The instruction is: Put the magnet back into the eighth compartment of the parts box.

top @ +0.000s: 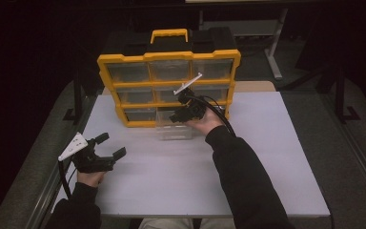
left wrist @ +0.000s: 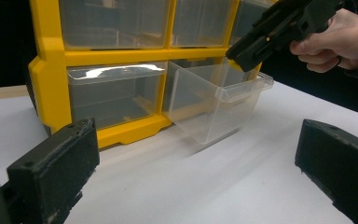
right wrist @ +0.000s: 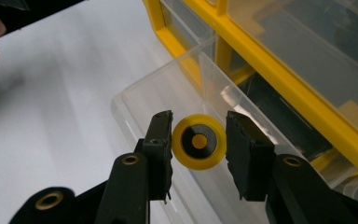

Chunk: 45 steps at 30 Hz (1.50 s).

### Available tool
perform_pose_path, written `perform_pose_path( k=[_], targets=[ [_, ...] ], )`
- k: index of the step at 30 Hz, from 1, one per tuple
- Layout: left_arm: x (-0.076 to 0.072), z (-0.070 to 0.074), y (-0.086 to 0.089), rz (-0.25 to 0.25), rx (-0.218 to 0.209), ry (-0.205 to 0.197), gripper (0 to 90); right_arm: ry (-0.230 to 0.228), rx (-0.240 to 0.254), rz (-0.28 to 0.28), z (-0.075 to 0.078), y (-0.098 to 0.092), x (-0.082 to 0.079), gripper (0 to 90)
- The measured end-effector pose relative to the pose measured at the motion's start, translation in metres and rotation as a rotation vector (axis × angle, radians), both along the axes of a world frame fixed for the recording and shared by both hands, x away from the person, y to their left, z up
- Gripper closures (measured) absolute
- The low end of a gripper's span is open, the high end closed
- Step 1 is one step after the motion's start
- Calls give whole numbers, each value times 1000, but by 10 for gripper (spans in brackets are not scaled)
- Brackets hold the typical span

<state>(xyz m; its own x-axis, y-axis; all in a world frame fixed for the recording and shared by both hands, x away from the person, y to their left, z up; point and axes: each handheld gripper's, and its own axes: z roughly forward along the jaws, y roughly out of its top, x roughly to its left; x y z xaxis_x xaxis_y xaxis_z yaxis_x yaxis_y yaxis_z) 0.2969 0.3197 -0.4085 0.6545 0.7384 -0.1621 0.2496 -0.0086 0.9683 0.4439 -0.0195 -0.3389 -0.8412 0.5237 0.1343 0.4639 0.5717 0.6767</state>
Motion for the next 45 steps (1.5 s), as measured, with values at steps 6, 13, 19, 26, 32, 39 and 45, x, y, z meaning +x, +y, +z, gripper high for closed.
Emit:
perform_pose_path(
  k=[6,13,19,26,32,39,45],
  targets=[
    [0,0,0,2,0,2,0,18,-17,-8,-7,2,4,609],
    [0,0,0,3,0,2,0,37,-38,-18,-14,5,6,609],
    [1,0,0,4,4,6,0,42,-40,-21,-18,6,7,590],
    [1,-1,1,2,-2,14,0,14,28,-48,-11,-3,6,298],
    [1,0,1,5,-4,12,0,-22,67,-44,-6,-10,2,0],
    [0,0,1,5,-6,10,0,-57,77,-57,-1,-19,-6,0],
    [1,0,1,6,-2,12,0,-66,67,-56,0,-27,-13,0]
  ],
)
